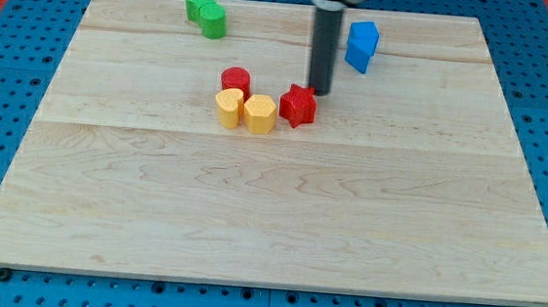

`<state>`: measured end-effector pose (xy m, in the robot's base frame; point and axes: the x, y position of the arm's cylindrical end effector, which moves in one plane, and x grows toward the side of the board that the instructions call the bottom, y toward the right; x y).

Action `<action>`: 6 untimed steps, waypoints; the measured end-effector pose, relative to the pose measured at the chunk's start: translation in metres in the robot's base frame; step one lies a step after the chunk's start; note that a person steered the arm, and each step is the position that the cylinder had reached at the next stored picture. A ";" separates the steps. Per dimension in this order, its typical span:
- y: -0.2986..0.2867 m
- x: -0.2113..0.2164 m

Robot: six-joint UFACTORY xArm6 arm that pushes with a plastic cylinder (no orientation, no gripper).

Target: Push the red star into the group of blocks

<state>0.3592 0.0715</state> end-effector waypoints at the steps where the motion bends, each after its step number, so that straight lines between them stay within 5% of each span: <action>1: 0.045 0.004; 4: -0.031 0.041; 6: -0.081 0.023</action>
